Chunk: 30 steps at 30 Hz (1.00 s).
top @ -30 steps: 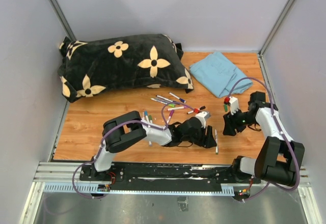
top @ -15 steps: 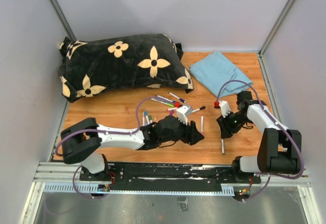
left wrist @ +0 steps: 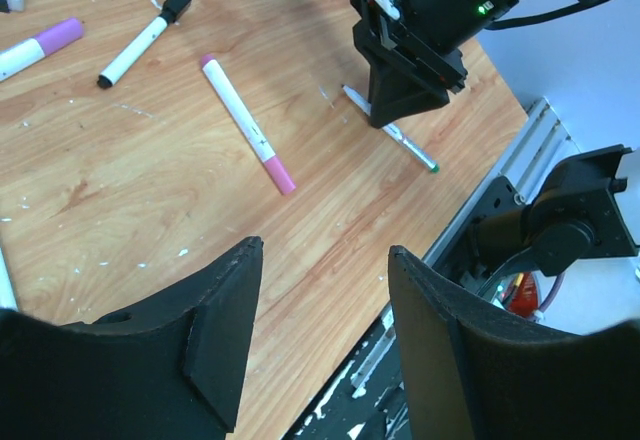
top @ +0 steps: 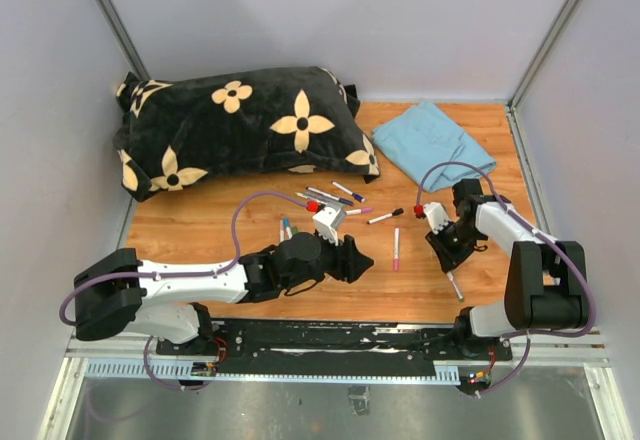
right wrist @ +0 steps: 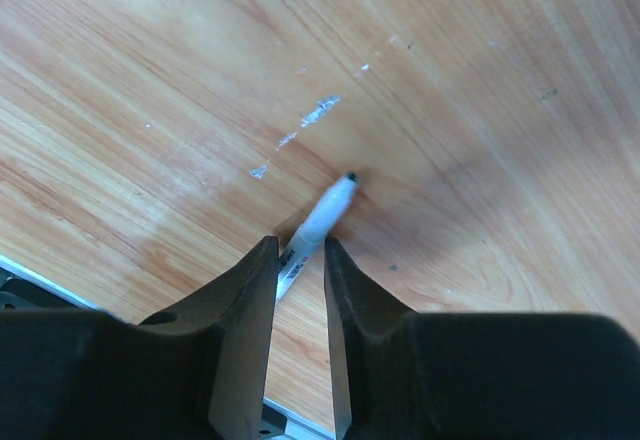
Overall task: Open the pen caps
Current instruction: Adjust the pen at the center of the board.
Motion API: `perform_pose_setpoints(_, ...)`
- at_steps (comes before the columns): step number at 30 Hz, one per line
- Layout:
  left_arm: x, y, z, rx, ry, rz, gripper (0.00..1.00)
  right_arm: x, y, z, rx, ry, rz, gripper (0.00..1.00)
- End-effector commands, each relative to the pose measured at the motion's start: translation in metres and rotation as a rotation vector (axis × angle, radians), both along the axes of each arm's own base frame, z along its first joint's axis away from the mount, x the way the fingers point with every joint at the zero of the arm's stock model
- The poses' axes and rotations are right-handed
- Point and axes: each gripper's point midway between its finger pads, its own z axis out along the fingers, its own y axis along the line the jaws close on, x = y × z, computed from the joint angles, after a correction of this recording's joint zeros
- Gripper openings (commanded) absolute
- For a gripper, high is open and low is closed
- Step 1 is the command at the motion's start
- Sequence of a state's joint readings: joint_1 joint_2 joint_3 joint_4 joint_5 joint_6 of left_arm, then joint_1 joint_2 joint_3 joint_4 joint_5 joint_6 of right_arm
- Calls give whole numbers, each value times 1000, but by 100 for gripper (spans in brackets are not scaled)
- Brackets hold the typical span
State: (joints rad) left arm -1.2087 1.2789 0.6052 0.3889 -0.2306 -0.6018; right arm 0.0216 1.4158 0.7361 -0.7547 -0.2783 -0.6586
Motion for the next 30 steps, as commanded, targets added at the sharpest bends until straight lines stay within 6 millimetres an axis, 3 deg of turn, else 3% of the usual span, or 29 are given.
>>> perform_pose_setpoints(1,2,7,2,9,-25,28,58,-7,-9,-6,-82,34,-3,24)
perform_pose_setpoints(7,1,10,0,9,-20,32,58,6,-34,-8,-197,-19,-78,4)
perform_pose_setpoints(14,2,13,3,5,-28,37,58,15,-43,-12,-153,-4,-218,1)
perform_pose_setpoints(30,2,25,11,-24,-50,63,59,61,-6,15,131,144,-472,1)
